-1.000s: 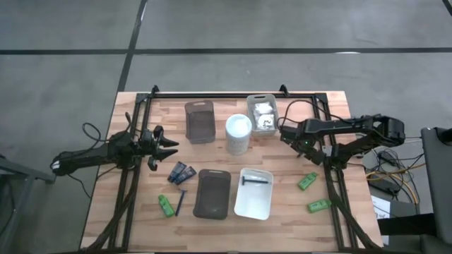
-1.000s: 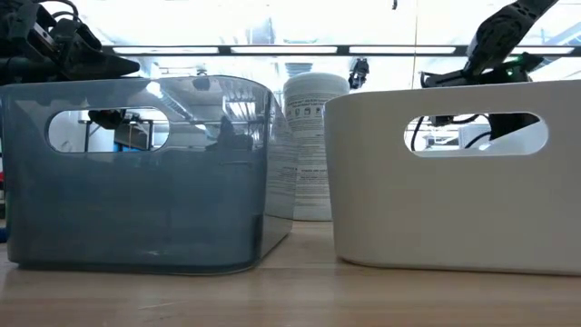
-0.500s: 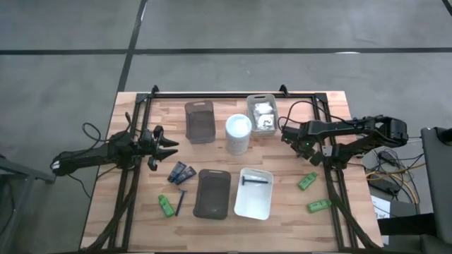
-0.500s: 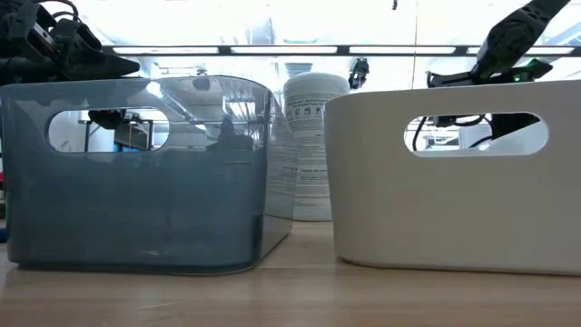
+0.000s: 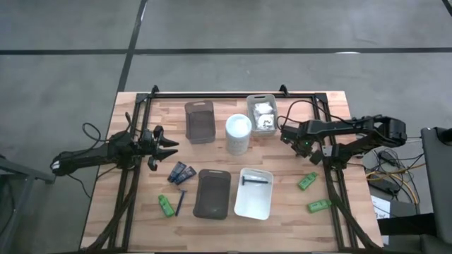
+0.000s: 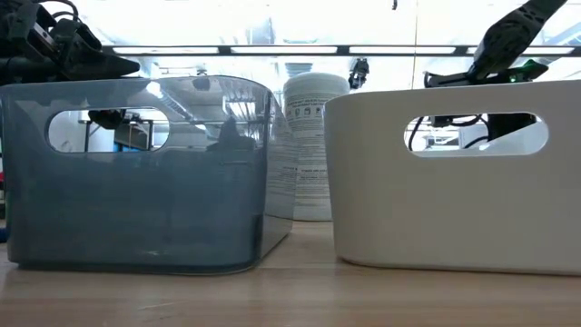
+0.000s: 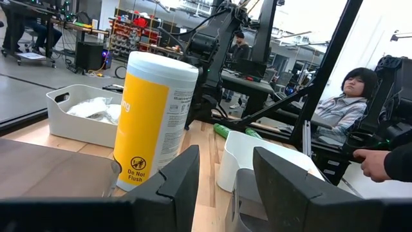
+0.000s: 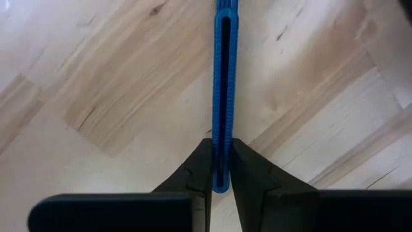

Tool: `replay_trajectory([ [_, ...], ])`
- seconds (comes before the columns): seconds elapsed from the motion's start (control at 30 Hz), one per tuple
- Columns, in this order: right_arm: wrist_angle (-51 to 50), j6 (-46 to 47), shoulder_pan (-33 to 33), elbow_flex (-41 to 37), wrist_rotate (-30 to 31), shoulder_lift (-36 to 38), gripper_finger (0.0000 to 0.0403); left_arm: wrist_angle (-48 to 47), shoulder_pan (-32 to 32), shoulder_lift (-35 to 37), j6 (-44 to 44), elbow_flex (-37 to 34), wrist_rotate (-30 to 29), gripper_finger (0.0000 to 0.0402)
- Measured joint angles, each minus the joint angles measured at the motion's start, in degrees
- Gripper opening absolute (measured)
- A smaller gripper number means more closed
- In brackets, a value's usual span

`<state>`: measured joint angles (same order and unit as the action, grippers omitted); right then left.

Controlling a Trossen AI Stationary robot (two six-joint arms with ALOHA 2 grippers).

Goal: Pick & Place Travel size toiletries
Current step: Put the blue razor into the white bin

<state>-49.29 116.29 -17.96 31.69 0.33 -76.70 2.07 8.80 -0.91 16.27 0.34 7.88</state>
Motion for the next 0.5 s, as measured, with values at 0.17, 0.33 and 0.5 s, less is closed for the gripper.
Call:
replay_trajectory([
  [0.17, -0.42, -4.96, 0.0, 1.0, -1.31, -0.03, 0.0055, 0.0, -0.01, 0.01, 0.0, 0.0, -0.02, 0.0151],
  [0.33, 0.58, -13.64, 0.14, 1.43, -4.26, -0.07, 0.0061, 0.0, 0.0, 0.02, 0.0, 0.0, -0.02, 0.0151],
  [0.5, 0.52, -30.41, 0.22, 1.43, -6.22, -0.07, 0.0045, 0.0, -0.02, 0.0, 0.02, 0.0, -0.02, 0.0151],
])
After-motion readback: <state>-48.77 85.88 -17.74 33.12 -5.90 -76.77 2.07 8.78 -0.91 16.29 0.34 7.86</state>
